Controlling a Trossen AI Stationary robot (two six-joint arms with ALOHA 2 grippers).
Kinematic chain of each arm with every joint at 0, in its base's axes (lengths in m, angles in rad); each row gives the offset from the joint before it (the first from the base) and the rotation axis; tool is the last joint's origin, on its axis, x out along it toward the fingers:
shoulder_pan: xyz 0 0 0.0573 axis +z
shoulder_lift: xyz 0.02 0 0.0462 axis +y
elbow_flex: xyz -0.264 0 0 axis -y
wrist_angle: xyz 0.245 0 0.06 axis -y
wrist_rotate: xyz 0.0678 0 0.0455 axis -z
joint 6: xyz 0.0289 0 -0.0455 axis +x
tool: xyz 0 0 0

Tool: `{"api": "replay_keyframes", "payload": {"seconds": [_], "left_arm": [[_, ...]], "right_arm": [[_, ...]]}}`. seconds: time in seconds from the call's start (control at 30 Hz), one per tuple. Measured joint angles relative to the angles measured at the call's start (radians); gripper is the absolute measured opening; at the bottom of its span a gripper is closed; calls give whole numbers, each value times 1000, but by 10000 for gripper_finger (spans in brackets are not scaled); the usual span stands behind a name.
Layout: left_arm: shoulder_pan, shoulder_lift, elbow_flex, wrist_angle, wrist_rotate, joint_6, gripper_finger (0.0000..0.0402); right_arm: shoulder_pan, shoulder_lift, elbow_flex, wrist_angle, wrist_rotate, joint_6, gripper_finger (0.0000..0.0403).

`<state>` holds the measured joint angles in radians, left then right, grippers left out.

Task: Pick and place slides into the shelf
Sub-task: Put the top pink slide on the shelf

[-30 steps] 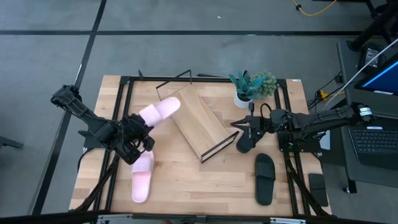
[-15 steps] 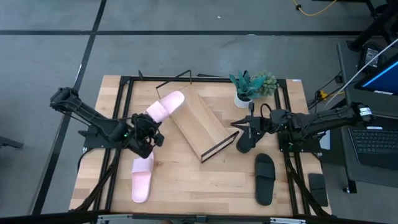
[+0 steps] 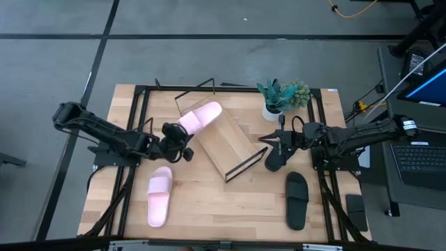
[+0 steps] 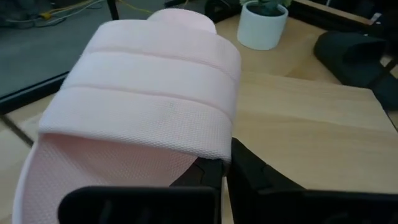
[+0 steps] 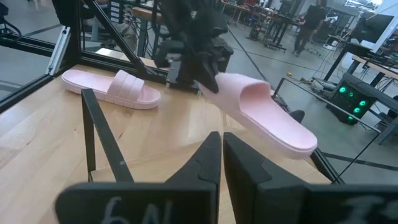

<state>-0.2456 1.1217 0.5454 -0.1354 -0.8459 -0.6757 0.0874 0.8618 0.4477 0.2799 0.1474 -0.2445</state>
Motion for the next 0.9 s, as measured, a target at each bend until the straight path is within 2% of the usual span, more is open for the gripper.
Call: {"api": "replay_keyframes", "payload": {"seconds": [0.37, 0.77, 0.9], "left_arm": [[158, 0, -23, 160, 159, 238, 0], [250, 4, -24, 162, 223, 269, 0], [282, 4, -69, 255, 269, 287, 0]], "right_arm": [[0, 0, 0, 0, -2, 0, 21], [0, 0, 0, 0, -1, -26, 21], [0, 0, 0, 0, -1, -26, 21]]}}
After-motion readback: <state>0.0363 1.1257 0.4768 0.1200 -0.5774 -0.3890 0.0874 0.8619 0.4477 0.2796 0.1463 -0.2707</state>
